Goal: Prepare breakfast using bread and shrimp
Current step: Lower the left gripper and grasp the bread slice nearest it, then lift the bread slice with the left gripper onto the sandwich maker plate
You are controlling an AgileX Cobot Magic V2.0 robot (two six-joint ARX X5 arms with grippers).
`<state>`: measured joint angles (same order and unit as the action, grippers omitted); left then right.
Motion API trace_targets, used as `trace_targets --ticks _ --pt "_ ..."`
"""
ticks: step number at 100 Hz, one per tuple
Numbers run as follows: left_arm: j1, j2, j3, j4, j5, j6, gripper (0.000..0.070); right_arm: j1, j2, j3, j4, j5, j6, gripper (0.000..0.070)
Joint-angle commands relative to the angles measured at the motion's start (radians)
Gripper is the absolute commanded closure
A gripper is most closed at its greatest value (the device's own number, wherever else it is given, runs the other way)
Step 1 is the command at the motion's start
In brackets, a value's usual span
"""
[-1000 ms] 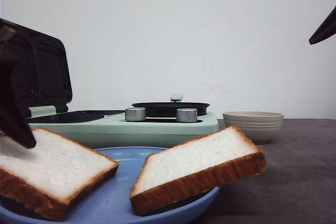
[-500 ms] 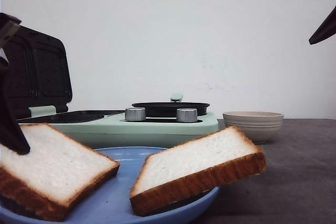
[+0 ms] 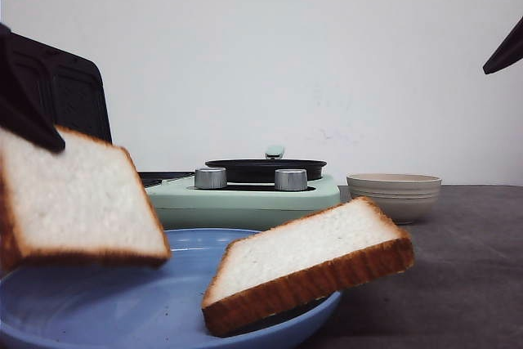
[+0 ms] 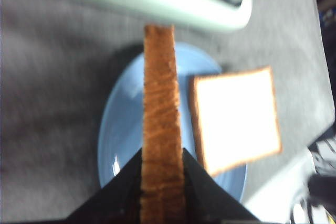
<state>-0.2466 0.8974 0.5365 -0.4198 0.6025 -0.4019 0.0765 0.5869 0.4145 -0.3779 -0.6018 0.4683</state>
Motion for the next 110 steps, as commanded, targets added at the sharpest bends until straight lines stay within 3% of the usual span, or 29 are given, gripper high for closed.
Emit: trace_targets --ticks 1,25,46,65,87,110 --pt "-0.003 -0.016 0.015 0.021 -0.011 -0.001 0.0697 0.0 0.006 0.016 0.007 -0.002 -0.012 0.0282" --pt "-0.003 -0.088 0.031 0.111 -0.067 0.011 0.0696 0.0 0.006 0.016 0.006 -0.002 -0.012 0.0282" --pt "-0.003 -0.078 0.104 0.154 -0.17 0.116 0.0695 0.0 0.006 0.016 -0.002 -0.004 -0.012 0.0282" --pt "-0.003 -0.021 0.228 0.151 -0.321 0.276 0.0695 0.0 0.006 0.016 -0.014 -0.004 -0.021 0.0282" --pt "-0.006 0.12 0.365 0.156 -0.397 0.432 0.0696 0.0 0.006 0.016 -0.021 -0.004 -0.031 0.0282" --pt "-0.045 0.301 0.488 0.2 -0.562 0.658 0.0696 0.0 0.006 0.016 -0.021 -0.004 -0.035 0.0282"
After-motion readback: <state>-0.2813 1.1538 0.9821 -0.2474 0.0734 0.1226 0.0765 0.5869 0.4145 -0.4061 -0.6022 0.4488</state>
